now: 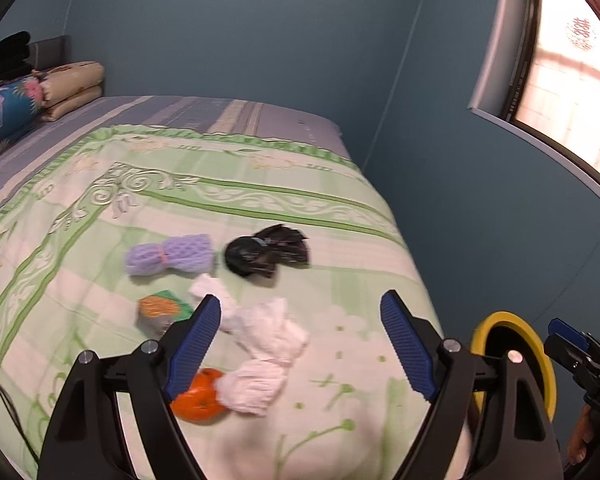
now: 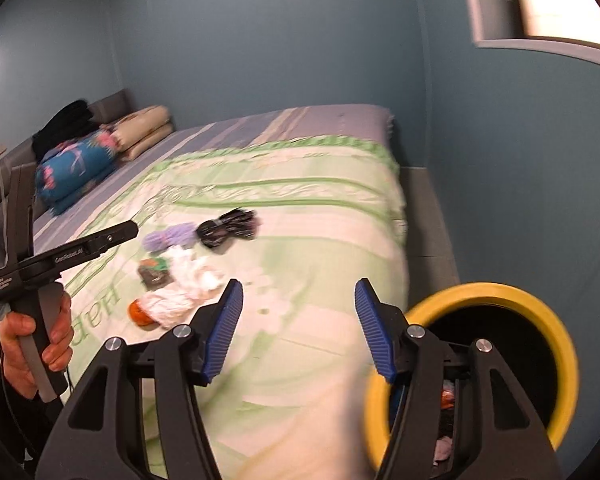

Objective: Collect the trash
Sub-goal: 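Move both open grippers back over the remaining trash on the bed, then grasp the green snack wrapper with the left gripper while the right grasps the white tissue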

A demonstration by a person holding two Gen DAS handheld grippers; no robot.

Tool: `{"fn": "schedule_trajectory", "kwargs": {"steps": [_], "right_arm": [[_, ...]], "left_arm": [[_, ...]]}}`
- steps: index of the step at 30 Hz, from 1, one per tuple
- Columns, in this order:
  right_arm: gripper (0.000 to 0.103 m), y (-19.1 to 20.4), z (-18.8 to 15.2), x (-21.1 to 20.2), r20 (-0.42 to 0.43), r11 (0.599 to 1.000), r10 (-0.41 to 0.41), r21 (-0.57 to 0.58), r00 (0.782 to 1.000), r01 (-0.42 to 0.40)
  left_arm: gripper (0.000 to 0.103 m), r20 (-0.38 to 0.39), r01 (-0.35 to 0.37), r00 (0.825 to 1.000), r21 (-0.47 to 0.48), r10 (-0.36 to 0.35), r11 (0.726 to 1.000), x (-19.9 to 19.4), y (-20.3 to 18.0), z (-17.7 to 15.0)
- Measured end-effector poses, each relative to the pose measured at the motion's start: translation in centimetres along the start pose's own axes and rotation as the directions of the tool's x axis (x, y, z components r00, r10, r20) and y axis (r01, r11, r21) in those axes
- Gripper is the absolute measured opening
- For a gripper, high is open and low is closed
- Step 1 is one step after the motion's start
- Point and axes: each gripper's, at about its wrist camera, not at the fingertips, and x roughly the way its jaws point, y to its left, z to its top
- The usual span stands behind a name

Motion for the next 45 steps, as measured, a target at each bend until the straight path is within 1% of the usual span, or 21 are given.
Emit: {"fn": "schedule_trajectory", "kwargs": {"steps": [3,5,8,12,17,23,27,31,39,40,42,45], "right_arm": [[0.056,2.5,0.0,2.0,-0.028,0.999,0.044,-0.029,0.999,-0.045],[0.056,4.2,0.2,3.7,-0.059,0.995,0.088,-0.037,0.994,-0.09],[0.056,6.4,0.1,6.1,-0.093,0.989,0.134,-0.054,0.987,-0.14],[0.06,8.7,-0.1,8.9,-0.139,0.978,0.189,-0.061,0.972,-0.198],[0.06,11.0,-0.5,12.4,-0.192,0.972,0.201,-0.08,0.961,-0.219],[0.06,12.5,-0.5,15.9,-0.244,0.971,0.186,-0.101,0.952,-0.216],[0.06,13.1,-0.5,18.1,-0.271,0.971,0.17,-0.117,0.948,-0.208],[0.06,13.2,-0.5,19.9,-0.294,0.972,0.166,-0.114,0.941,-0.207],[0.059,13.2,-0.4,21.3,-0.303,0.967,0.198,-0.094,0.932,-0.236],[0.059,13.2,-0.3,21.4,-0.306,0.966,0.201,-0.095,0.931,-0.24],[0.054,13.4,-0.4,21.9,-0.313,0.966,0.197,-0.101,0.929,-0.238],[0.052,13.5,-0.4,22.8,-0.331,0.965,0.201,-0.093,0.922,-0.243]], "left_arm": [[0.079,-0.005,-0.033,0.999,-0.028,0.032,0.999,0.0,2.6,-0.1],[0.079,-0.011,-0.057,0.998,-0.044,0.056,0.997,0.1,4.5,-0.3],[0.079,-0.028,-0.086,0.996,-0.06,0.085,0.994,0.5,6.7,-0.7],[0.079,-0.051,-0.116,0.992,-0.073,0.112,0.991,1.2,9.1,-1.3],[0.079,-0.093,-0.142,0.987,-0.098,0.132,0.985,2.7,11.7,-2.2],[0.079,-0.14,-0.16,0.98,-0.119,0.143,0.98,4.9,13.8,-3.2],[0.079,-0.165,-0.169,0.975,-0.118,0.149,0.978,6.0,14.4,-3.3],[0.079,-0.178,-0.177,0.971,-0.097,0.158,0.979,6.8,14.5,-3.1],[0.079,-0.197,-0.185,0.966,-0.068,0.169,0.98,8.4,14.2,-2.9],[0.079,-0.202,-0.185,0.965,-0.066,0.169,0.98,8.7,14.1,-3.0],[0.079,-0.209,-0.184,0.963,-0.062,0.168,0.981,9.1,14.0,-3.0],[0.079,-0.216,-0.184,0.962,-0.049,0.169,0.982,9.7,13.8,-3.1]]}}
